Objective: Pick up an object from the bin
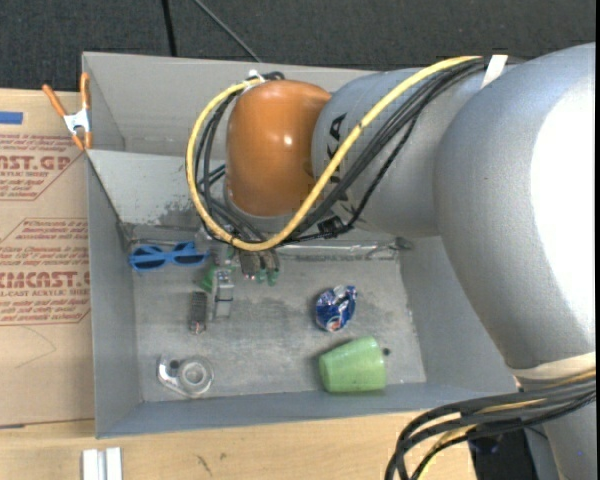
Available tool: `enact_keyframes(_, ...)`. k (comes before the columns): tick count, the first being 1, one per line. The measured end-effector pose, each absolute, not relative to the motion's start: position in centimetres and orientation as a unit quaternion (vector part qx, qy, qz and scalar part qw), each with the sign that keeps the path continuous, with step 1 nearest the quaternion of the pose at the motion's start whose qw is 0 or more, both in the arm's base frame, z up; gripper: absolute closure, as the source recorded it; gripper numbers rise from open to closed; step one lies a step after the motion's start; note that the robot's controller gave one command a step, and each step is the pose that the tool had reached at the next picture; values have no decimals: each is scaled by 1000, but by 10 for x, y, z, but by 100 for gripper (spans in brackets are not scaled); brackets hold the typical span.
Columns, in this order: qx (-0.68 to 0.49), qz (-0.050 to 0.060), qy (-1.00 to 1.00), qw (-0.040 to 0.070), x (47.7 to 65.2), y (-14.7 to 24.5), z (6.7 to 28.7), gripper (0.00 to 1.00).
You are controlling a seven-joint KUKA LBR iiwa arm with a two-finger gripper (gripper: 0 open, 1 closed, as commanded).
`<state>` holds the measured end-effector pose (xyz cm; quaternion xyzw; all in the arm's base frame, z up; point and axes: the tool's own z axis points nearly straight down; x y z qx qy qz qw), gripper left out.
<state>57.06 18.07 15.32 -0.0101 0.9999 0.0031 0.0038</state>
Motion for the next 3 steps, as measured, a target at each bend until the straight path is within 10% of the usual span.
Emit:
enact_keyframes(1,-74,0,997,-1,591,156,73,0)
enact_keyframes(2,-74,1,997,1,592,157,77,100)
enact_keyframes(3,-199,0,980,3,552,120,164,100)
